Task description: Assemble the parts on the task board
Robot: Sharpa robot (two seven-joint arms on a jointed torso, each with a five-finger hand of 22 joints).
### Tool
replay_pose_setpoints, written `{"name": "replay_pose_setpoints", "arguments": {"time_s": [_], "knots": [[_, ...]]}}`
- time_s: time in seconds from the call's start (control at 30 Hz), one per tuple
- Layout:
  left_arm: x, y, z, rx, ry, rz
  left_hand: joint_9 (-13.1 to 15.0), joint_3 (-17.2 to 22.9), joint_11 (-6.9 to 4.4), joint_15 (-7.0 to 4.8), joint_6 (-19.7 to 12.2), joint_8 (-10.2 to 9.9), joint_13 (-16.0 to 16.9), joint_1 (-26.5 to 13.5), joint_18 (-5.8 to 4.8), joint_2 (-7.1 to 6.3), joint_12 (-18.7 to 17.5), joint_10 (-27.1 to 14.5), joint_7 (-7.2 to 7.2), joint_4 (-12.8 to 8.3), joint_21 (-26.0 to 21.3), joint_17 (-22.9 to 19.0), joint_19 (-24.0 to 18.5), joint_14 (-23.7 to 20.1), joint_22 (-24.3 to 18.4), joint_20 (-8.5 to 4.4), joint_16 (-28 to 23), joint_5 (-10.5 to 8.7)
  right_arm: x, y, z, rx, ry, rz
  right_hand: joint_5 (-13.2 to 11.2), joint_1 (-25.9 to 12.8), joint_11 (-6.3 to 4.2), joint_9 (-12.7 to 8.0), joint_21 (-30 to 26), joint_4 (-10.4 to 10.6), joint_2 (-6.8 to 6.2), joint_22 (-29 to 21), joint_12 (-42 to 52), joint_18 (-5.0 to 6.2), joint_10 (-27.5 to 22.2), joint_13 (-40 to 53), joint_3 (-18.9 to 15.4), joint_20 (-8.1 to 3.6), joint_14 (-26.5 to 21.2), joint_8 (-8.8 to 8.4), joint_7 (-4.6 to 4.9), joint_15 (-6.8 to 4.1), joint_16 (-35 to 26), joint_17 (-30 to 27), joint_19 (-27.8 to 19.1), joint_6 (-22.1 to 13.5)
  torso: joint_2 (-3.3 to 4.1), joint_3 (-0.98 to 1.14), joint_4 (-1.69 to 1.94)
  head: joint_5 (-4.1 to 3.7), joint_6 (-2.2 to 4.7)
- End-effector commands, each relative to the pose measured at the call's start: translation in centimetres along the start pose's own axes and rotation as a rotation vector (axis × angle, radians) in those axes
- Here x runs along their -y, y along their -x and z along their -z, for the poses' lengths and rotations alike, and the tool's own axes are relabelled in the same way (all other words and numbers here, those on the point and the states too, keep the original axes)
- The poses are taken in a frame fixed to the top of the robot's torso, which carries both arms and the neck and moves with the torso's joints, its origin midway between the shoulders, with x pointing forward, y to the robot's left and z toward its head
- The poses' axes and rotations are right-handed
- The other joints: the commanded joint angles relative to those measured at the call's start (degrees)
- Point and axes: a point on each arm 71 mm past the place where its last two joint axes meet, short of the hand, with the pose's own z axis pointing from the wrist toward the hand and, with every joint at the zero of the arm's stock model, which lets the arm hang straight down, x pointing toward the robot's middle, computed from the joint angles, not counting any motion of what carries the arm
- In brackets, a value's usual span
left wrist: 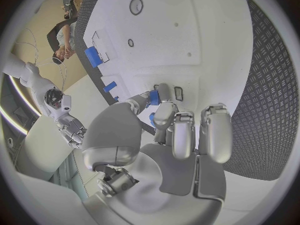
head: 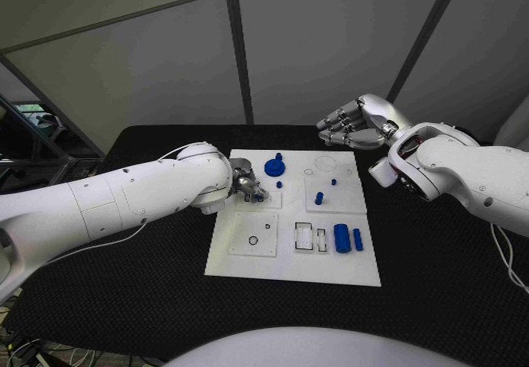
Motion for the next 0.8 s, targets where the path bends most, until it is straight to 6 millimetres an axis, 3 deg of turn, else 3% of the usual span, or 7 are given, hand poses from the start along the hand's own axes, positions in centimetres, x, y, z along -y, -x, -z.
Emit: {"name": "replay_pose_setpoints", "arguments": {"time_s": [0.03,0.8], "knots": [[0.04,-0.12,0.04,-0.016,0.002,-0.016,-0.07,-0.29,-0.29,-0.36,0.42,-0.11,0.08,0.67,-1.59,0.02,0.32,0.28,-0.11,-0.07,-0.07,15.07,1.19,6.05,7.27,-0.1,0.35,0.19,-0.12,-0.01,-0.06,-0.006,0.006,0.0,0.14,-0.69,0.18,0.03,-0.21,0.34,0.11,-0.06,0.23,0.14,-0.06,-0.07,0.11,0.1,0.28,0.04,0.16,-0.08,-0.13,-0.09,0.26,0.15,-0.02,0.01,0.0,0.04,-0.07],[-0.17,-0.22,0.12,-0.037,0.006,-0.028,-0.09,-0.37,-0.32,-0.37,0.49,-0.1,0.33,1.02,-1.61,0.15,0.52,0.41,-0.15,-0.21,-0.03,15.07,1.22,6.05,7.33,-0.11,0.35,0.25,-0.12,-0.1,-0.14,-0.009,0.006,-0.001,0.14,-0.69,0.18,0.03,-0.21,0.34,0.11,-0.06,0.23,0.14,-0.06,-0.07,0.11,0.1,0.28,0.04,0.16,-0.08,-0.13,-0.09,0.26,0.15,0.02,0.03,0.01,0.12,-0.26]]}}
